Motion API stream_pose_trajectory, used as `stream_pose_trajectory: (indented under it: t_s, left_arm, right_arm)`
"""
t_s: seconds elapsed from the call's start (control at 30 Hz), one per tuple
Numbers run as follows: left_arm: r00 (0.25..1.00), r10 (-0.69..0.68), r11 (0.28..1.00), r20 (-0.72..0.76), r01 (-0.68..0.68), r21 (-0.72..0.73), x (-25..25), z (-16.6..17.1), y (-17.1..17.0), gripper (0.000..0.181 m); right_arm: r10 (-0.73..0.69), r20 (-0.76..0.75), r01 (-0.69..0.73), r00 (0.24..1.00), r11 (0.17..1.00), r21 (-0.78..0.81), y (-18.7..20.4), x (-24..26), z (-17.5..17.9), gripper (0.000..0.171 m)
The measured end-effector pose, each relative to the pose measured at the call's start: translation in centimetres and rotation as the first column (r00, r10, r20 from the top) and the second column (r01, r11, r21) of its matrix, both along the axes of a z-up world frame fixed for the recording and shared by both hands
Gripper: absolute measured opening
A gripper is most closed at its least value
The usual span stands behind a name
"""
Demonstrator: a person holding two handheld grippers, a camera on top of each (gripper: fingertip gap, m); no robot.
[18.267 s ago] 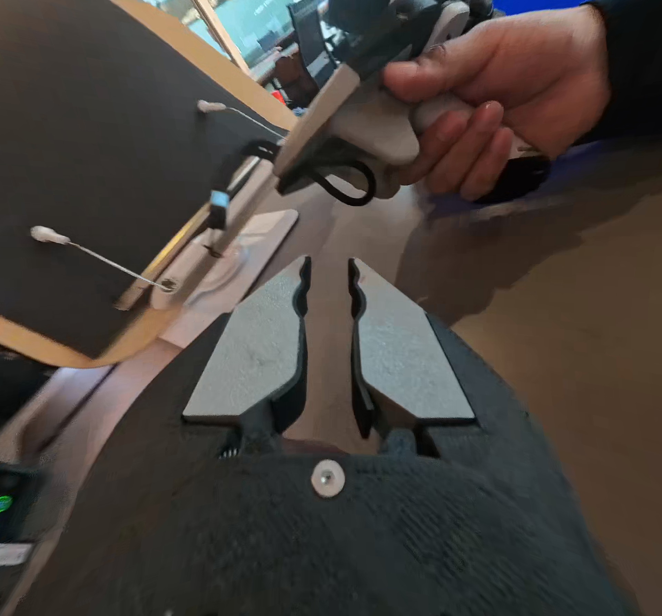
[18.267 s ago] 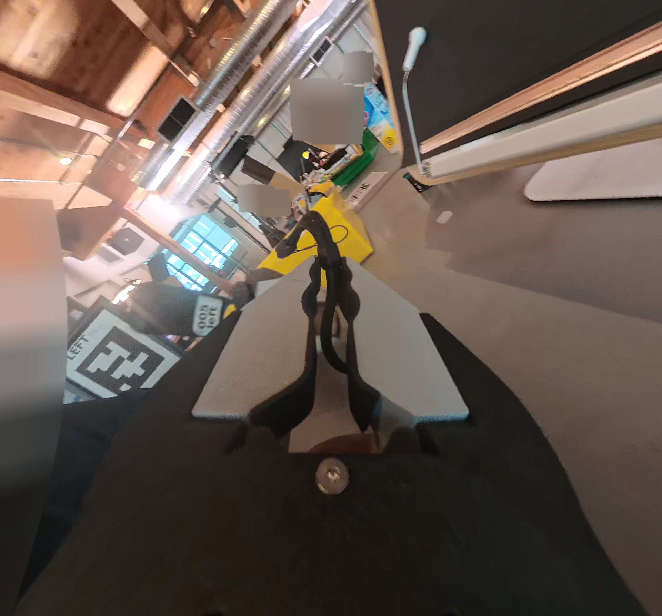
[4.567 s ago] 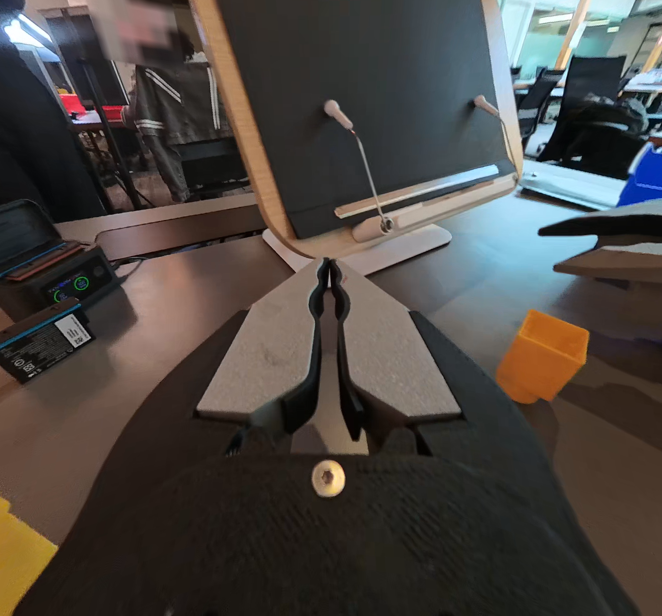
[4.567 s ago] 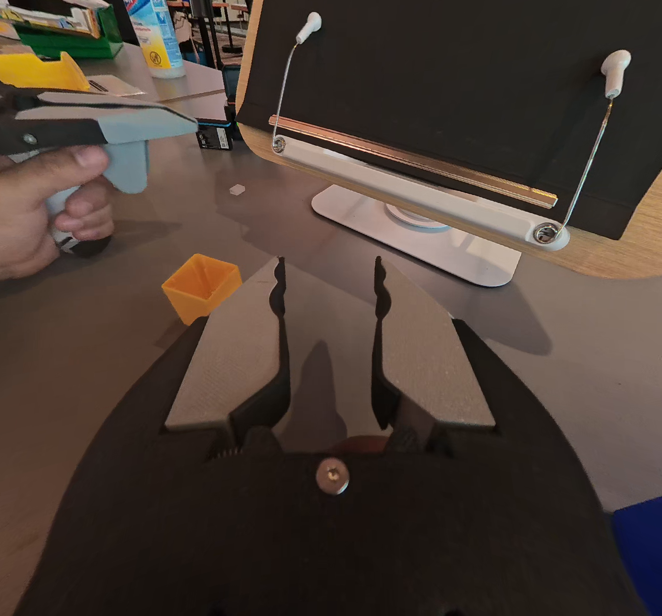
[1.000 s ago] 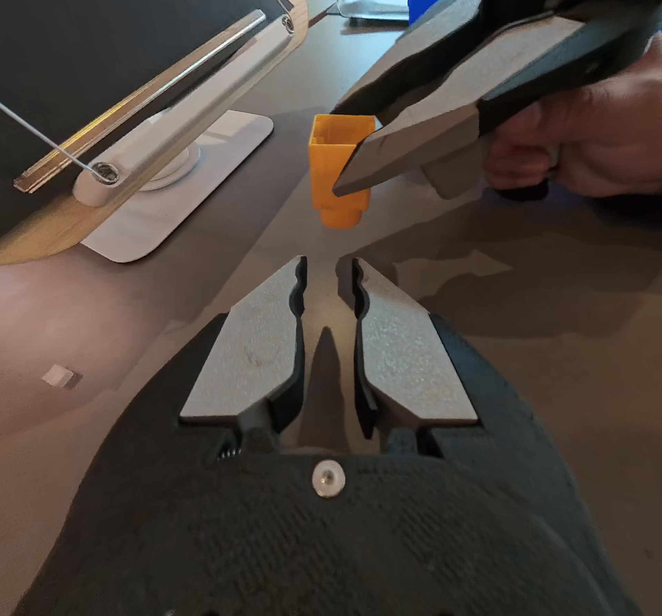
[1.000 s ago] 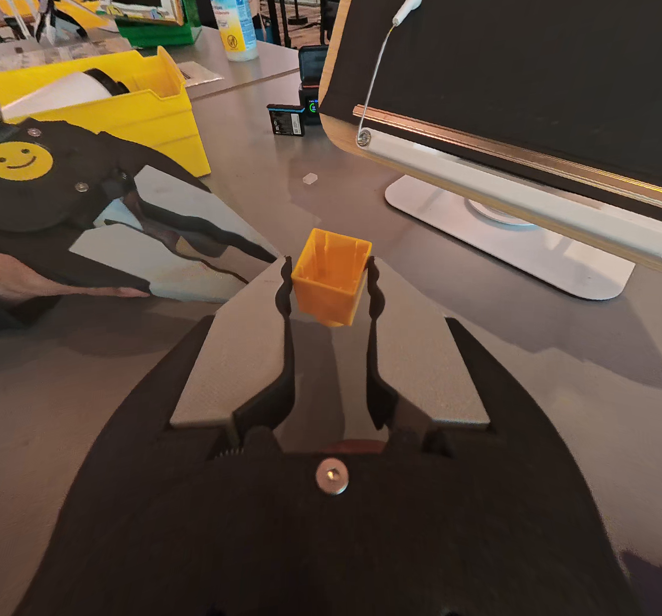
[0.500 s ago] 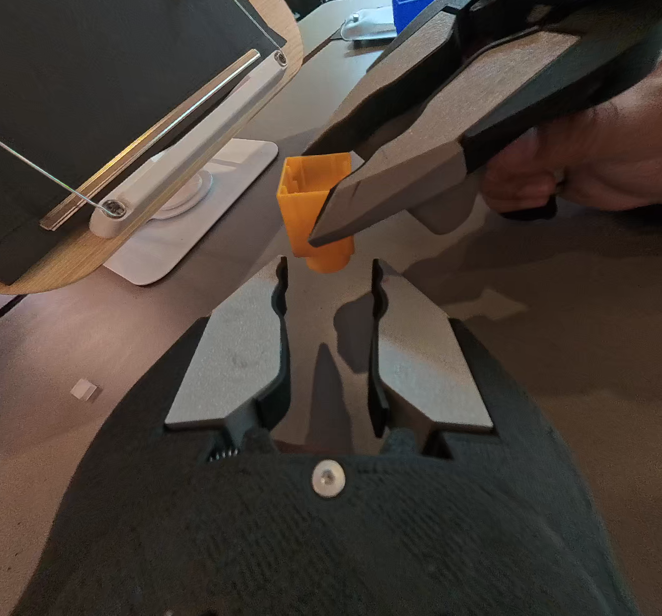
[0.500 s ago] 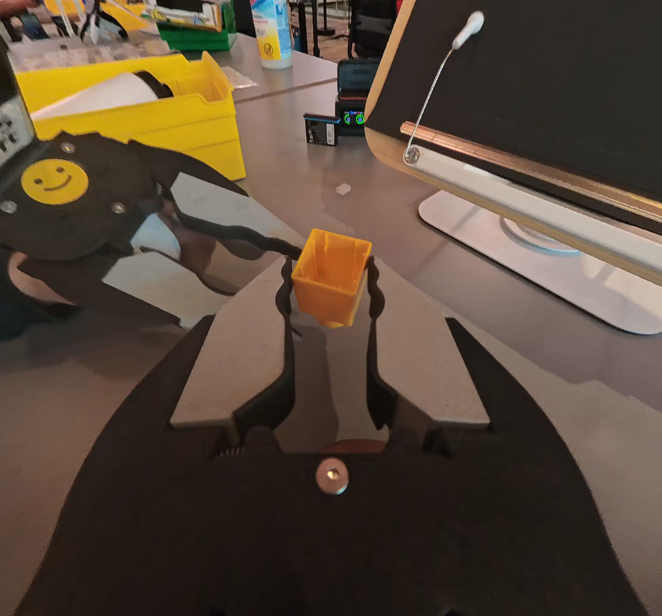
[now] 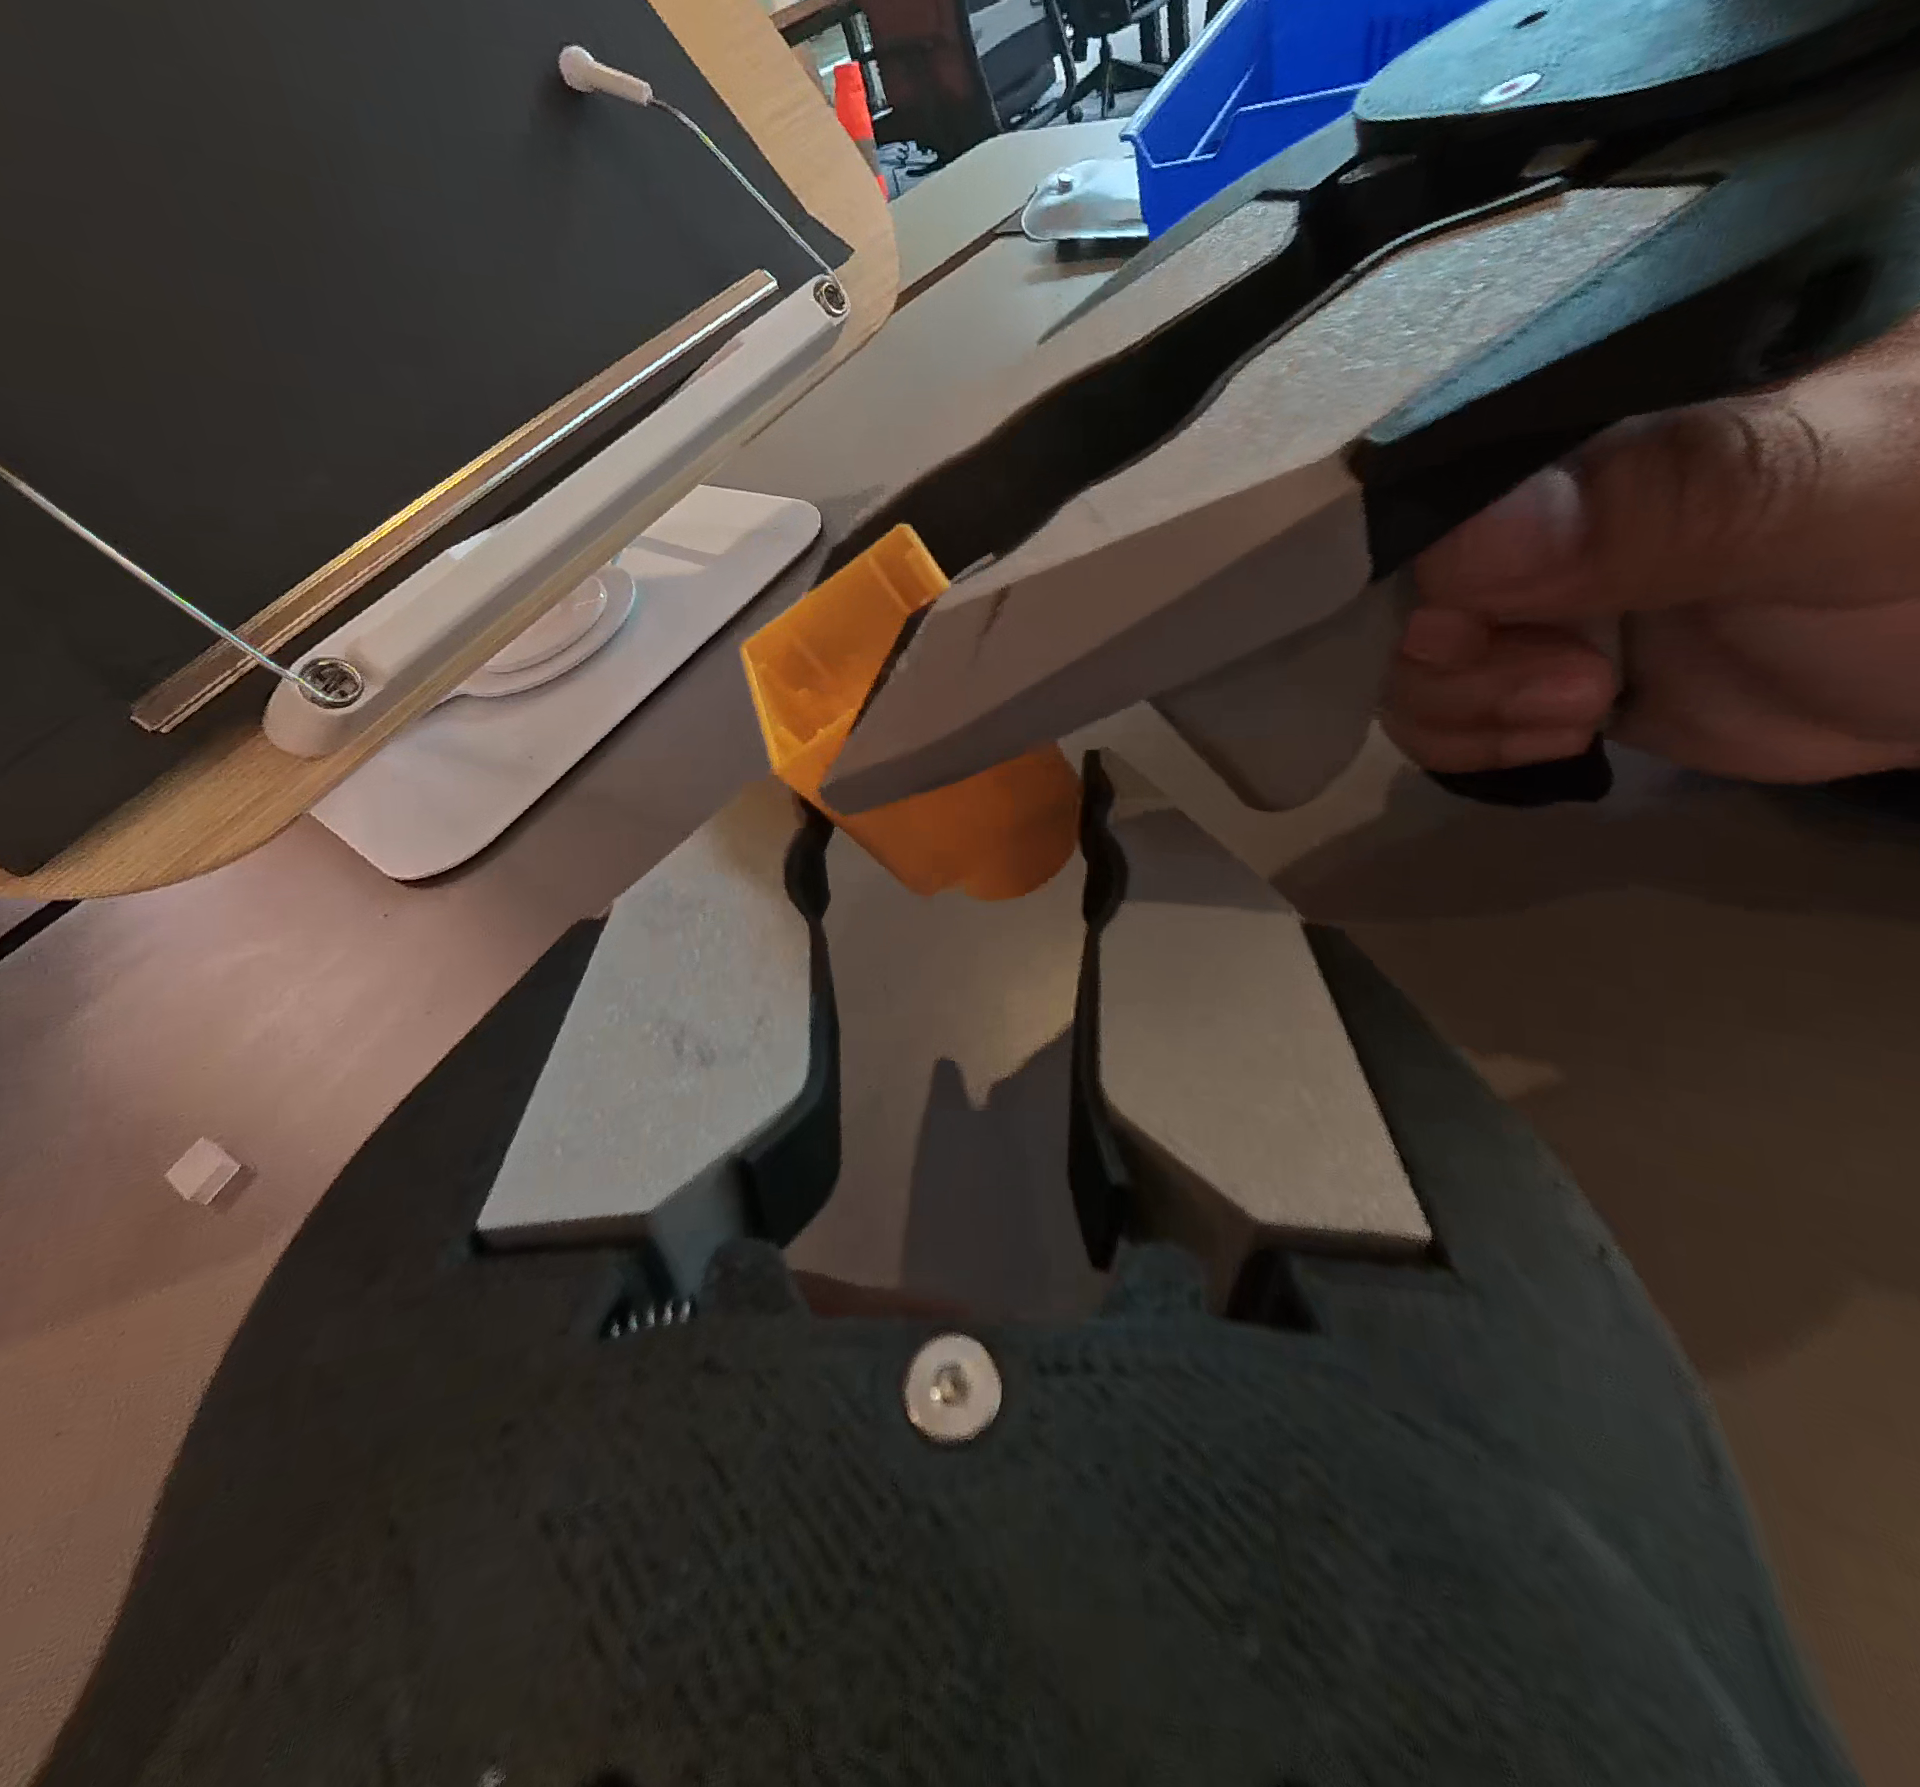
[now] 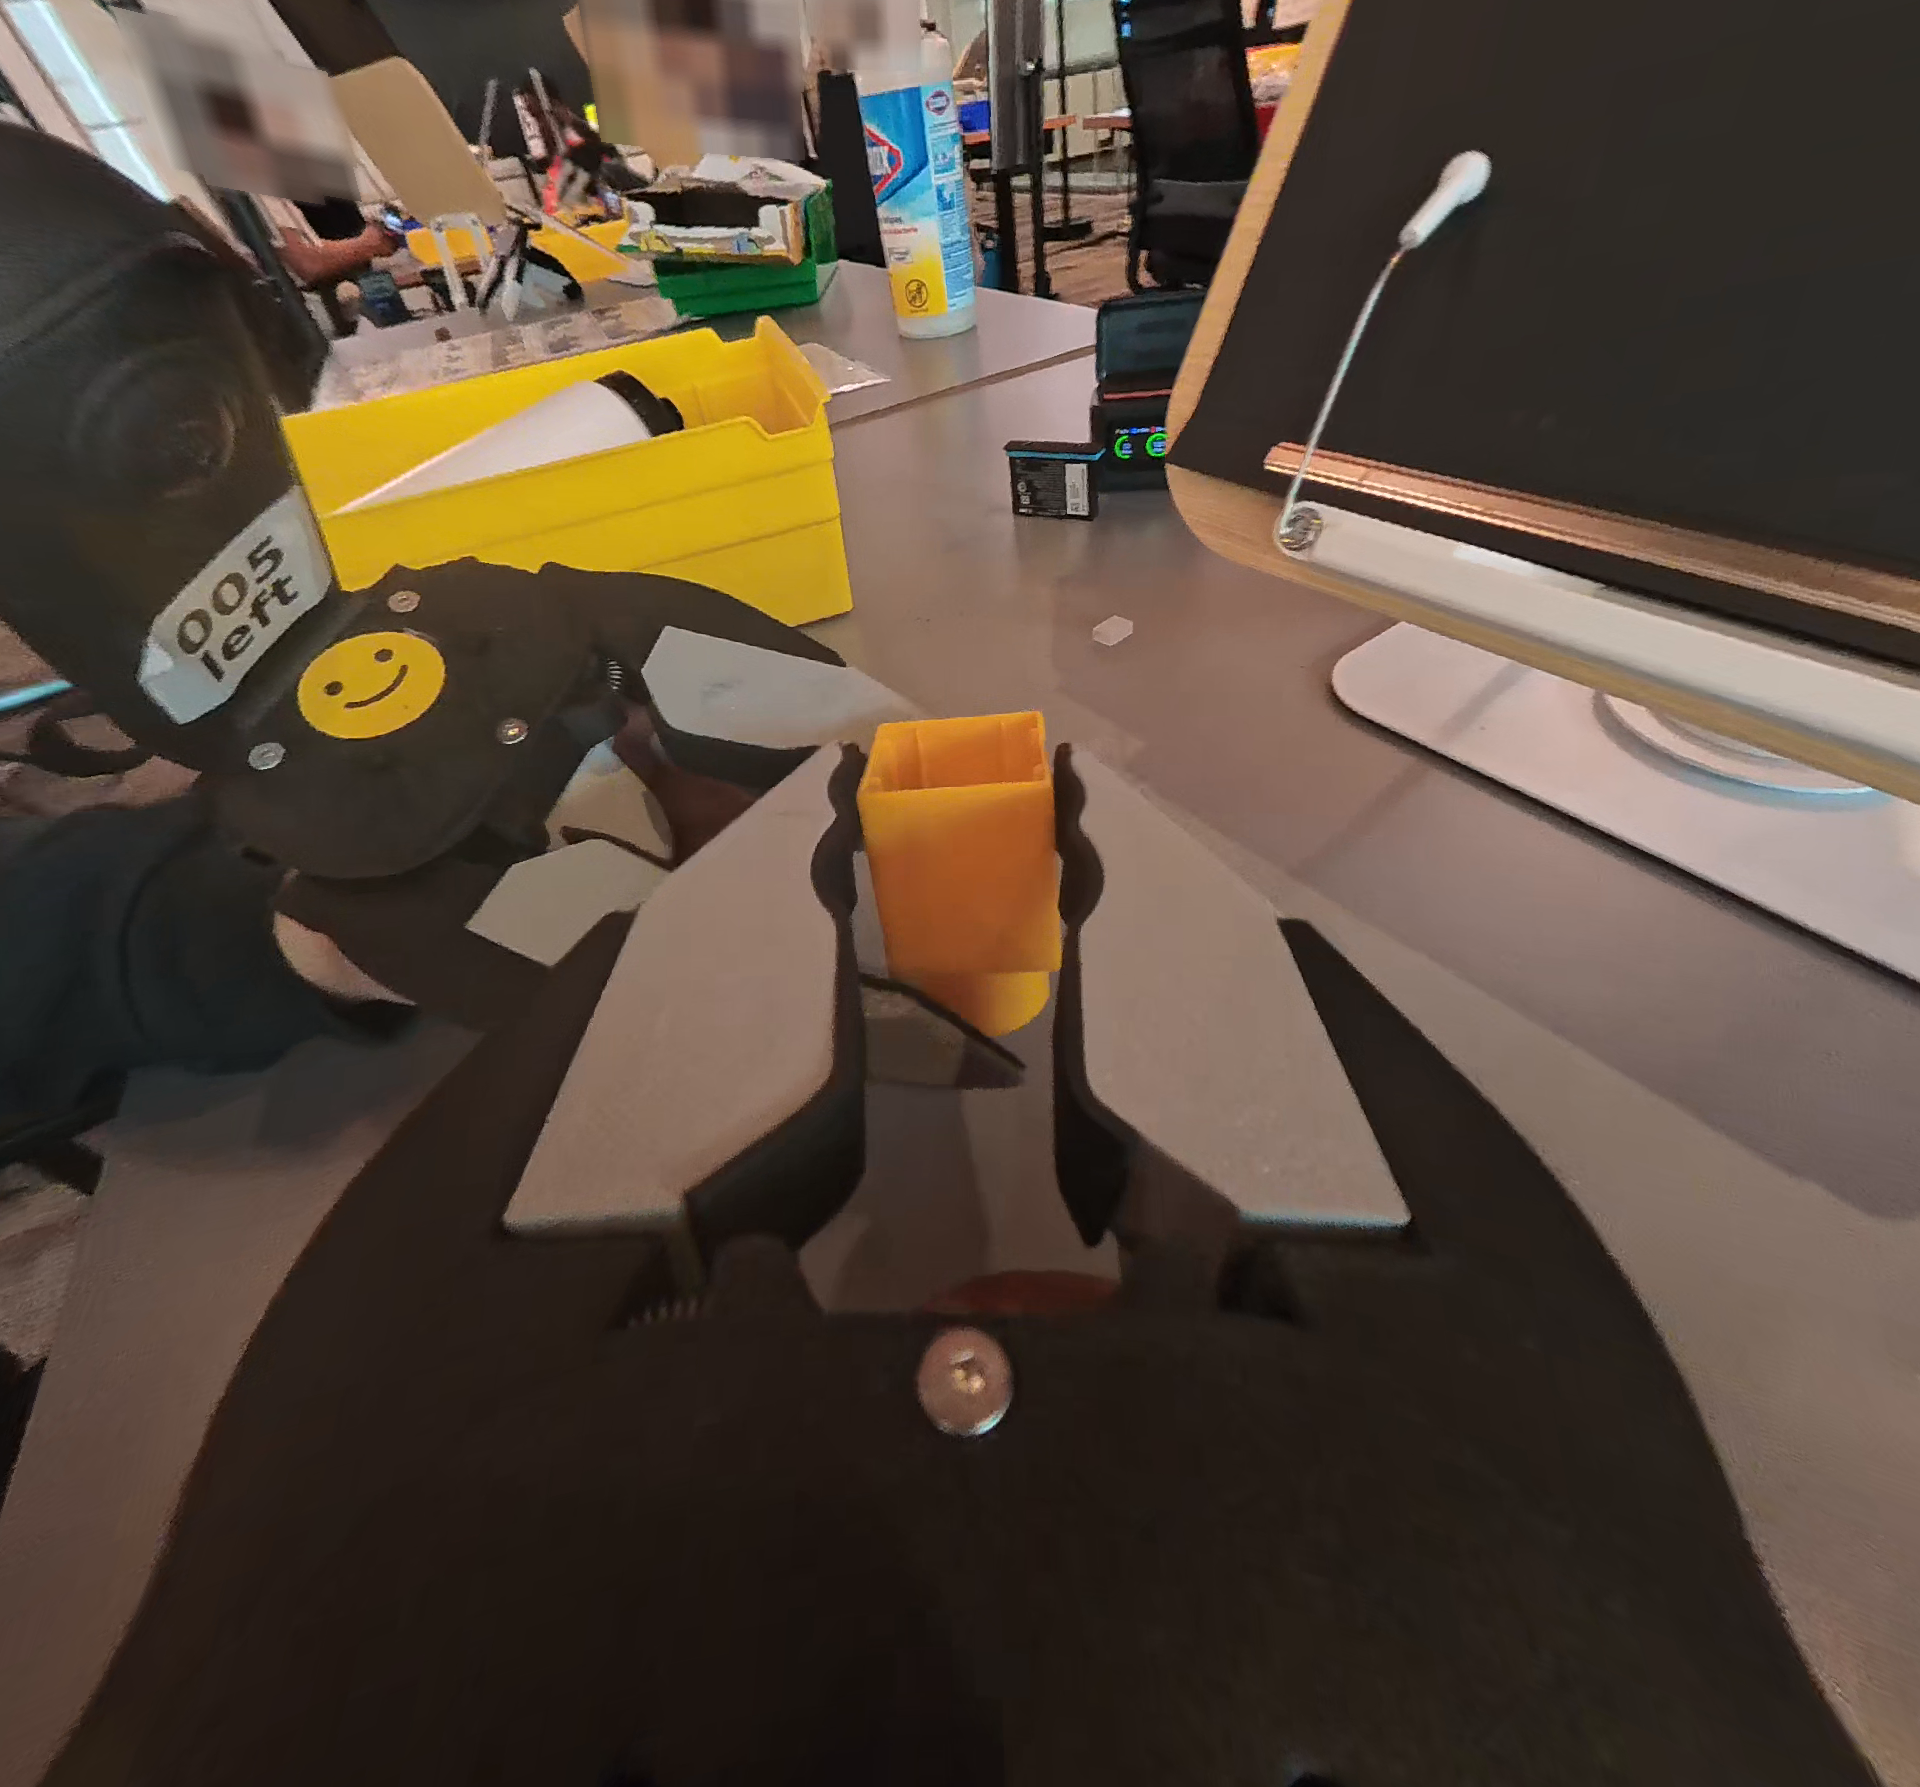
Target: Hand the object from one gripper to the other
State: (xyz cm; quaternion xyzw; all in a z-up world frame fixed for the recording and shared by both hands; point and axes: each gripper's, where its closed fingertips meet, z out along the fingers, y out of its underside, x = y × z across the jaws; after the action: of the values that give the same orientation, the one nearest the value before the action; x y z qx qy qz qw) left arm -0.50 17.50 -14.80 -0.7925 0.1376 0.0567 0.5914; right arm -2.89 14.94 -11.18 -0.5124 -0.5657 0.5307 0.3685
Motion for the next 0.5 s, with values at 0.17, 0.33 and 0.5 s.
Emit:
stream_pose_trajectory:
  t_s: [0.17,0.33,0.5]
  left_arm:
    - [1.0,-0.018,1.0,-0.003,0.018,-0.02,0.1,-0.3,0.3,0.051]
    - [0.993,-0.028,0.999,-0.113,0.025,-0.021,-0.2,-0.7,0.3,0.049]
    - [0.963,0.026,0.999,-0.27,-0.032,-0.016,-0.6,-1.2,-0.1,0.049]
  right_arm:
    - [0.077,0.006,-0.077,0.997,0.997,0.013,-1.2,0.2,-0.2,0.033]
    - [0.131,-0.009,-0.131,0.991,0.991,-0.014,-1.7,0.4,0.1,0.037]
    - [0.214,-0.011,-0.214,0.977,0.971,-0.106,-2.6,0.7,0.2,0.047]
